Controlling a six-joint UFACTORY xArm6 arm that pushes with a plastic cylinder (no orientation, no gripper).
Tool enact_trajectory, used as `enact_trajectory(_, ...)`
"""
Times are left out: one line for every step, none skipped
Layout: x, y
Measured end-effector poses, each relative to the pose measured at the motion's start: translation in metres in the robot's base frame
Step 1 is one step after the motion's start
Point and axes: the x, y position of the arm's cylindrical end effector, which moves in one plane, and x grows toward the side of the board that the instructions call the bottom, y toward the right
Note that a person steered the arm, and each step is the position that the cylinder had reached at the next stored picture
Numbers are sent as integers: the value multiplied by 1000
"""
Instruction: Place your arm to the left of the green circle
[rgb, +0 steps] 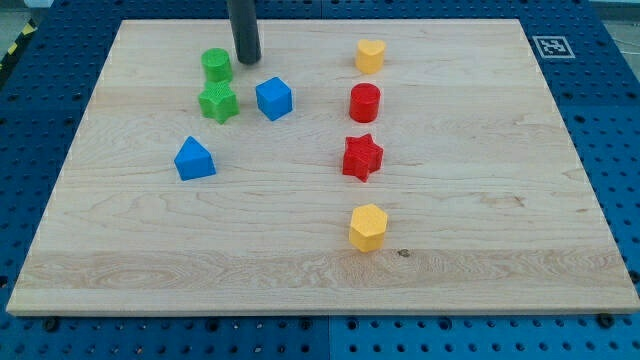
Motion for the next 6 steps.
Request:
enact_trajectory(-31,-18)
enact_trajectory(-31,-30)
enact_trajectory(-18,-45)
enact_trajectory(6,-73)
enact_trajectory(27,-103)
enact_trajectory(40,-109)
